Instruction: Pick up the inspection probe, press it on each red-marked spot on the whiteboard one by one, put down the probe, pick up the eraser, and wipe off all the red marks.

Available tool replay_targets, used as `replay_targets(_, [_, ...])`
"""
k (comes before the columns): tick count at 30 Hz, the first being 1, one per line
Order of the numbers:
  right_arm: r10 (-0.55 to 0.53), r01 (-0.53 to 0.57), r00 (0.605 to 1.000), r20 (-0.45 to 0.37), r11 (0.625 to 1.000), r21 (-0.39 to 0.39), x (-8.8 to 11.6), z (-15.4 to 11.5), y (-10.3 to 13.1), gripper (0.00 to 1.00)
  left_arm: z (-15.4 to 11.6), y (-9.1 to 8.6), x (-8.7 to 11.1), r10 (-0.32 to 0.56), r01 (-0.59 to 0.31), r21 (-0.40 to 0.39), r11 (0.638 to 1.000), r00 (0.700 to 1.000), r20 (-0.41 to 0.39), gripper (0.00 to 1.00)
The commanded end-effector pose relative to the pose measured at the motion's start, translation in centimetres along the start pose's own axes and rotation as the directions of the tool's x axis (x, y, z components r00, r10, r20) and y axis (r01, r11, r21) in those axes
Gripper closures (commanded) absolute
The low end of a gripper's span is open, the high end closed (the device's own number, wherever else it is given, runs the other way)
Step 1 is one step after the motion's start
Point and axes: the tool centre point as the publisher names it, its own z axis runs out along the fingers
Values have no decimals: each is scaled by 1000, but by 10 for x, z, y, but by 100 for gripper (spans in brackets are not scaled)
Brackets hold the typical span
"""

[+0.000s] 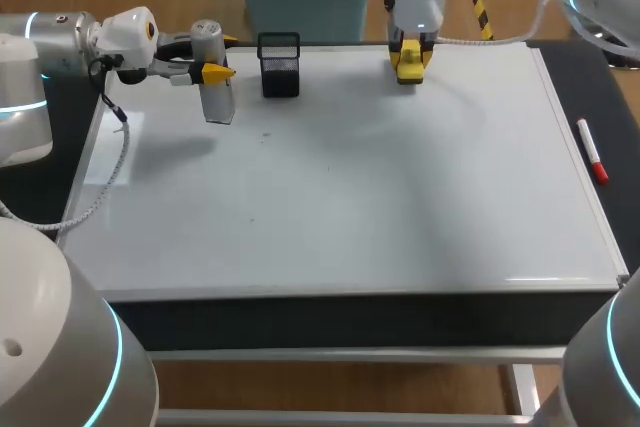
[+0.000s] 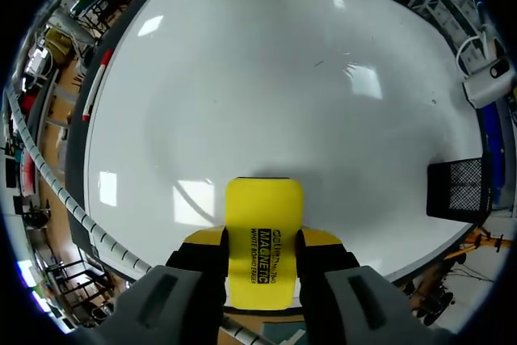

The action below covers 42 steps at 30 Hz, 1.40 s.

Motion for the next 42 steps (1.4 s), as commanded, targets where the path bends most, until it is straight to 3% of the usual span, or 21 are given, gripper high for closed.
replay_targets(1, [-9, 9, 1000, -17, 1000, -25, -1, 2, -7, 100, 0, -1, 0, 0, 0, -1, 1000, 1000, 1, 100])
replay_targets(35, [-7, 6, 1000, -25, 1000, -20, -4, 17, -26, 100, 0, -1, 0, 0, 0, -1, 1000, 1000, 1, 100])
replay_targets(37, [-5, 5, 1000, -23, 1000, -21, -3, 18, -26, 51, 0, -1, 0, 0, 0, -1, 1000, 1000, 1, 100])
replay_targets(38, [-3, 3, 1000, -20, 1000, -22, -3, 18, -26, 0, 0, -1, 0, 0, 0, -1, 1000, 1000, 1, 100])
replay_targets(42, [3, -4, 1000, -18, 1000, -22, 0, 19, -26, 0, 0, -1, 0, 0, 0, -1, 1000, 1000, 1, 100])
